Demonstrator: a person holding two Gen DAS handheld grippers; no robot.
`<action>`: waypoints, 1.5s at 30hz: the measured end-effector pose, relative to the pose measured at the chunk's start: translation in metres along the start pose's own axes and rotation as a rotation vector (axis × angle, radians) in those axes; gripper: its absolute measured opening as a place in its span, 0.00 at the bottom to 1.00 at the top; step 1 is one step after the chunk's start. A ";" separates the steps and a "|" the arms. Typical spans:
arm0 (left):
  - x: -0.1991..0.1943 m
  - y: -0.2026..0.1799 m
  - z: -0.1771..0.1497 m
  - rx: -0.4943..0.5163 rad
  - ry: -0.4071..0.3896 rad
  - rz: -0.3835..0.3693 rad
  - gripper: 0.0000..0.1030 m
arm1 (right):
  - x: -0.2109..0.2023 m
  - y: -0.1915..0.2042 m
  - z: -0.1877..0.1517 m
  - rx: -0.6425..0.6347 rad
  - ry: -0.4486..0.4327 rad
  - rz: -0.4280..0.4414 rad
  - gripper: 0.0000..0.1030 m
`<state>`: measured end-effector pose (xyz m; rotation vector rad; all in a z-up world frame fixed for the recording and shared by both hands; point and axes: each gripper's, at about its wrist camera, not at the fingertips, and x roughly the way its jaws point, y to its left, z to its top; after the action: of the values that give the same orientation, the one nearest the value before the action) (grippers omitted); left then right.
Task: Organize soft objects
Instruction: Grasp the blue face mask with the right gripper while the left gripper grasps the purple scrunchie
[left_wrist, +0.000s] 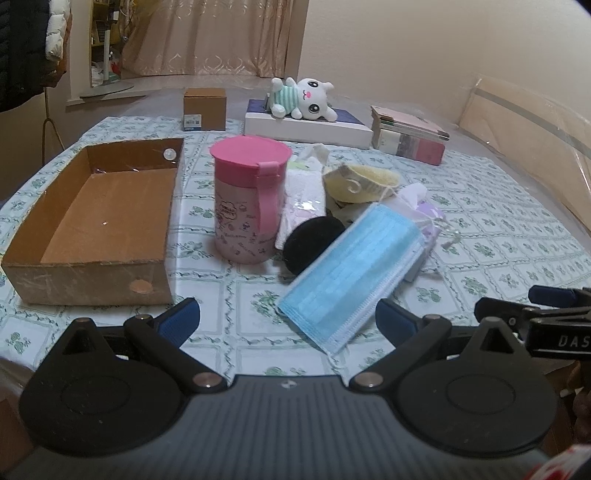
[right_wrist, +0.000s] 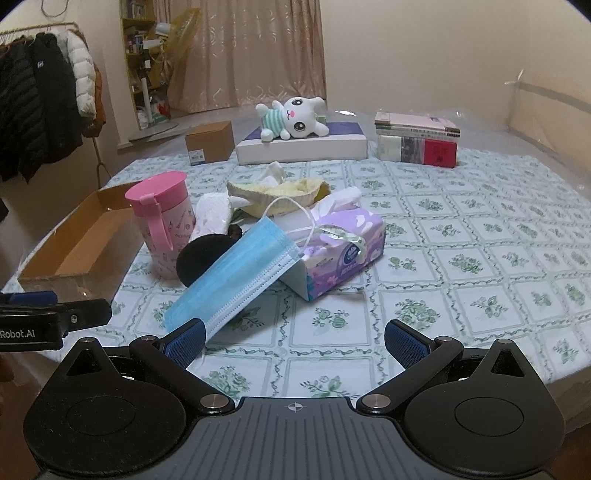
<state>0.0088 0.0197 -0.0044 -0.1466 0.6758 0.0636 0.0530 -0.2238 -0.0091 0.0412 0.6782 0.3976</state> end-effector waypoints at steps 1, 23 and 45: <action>0.002 0.003 0.001 0.000 -0.001 0.005 0.98 | 0.002 0.000 0.000 0.014 0.003 0.009 1.00; 0.068 0.047 0.037 0.121 -0.023 0.013 0.92 | 0.098 0.025 0.020 0.253 0.043 0.096 0.78; 0.082 0.052 0.029 0.108 0.038 -0.073 0.88 | 0.103 0.023 0.025 0.247 0.080 0.094 0.02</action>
<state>0.0848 0.0761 -0.0390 -0.0684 0.7095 -0.0458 0.1335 -0.1621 -0.0481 0.2934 0.8033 0.4056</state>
